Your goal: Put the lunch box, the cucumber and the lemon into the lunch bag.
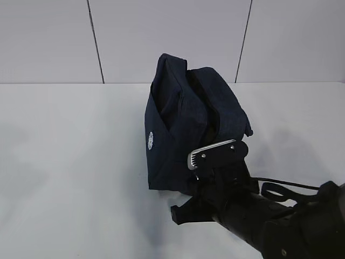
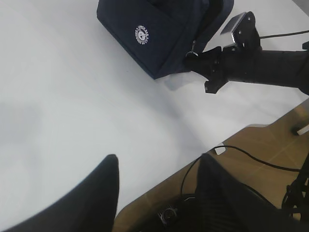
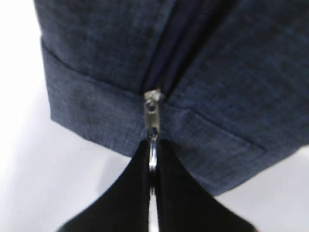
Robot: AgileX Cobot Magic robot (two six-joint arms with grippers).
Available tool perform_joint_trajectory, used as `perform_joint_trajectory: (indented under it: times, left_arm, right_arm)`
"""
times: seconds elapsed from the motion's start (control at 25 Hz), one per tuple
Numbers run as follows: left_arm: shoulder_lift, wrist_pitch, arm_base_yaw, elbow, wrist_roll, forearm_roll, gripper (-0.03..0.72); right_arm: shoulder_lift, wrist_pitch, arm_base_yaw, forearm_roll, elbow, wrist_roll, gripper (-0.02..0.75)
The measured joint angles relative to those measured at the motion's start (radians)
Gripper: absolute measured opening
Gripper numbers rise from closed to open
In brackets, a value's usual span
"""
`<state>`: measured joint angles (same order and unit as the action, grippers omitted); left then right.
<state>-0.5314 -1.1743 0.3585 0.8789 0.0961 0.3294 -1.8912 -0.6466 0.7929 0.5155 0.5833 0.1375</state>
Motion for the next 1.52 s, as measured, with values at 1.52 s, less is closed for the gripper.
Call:
perform_joint_trajectory:
  times: [1.52]
  left_arm:
    - [0.000,0.001,0.000,0.000,0.000,0.036,0.379]
  right_arm:
    - [0.344,1.106,-0.002,-0.177,0.195,0.235,0.008]
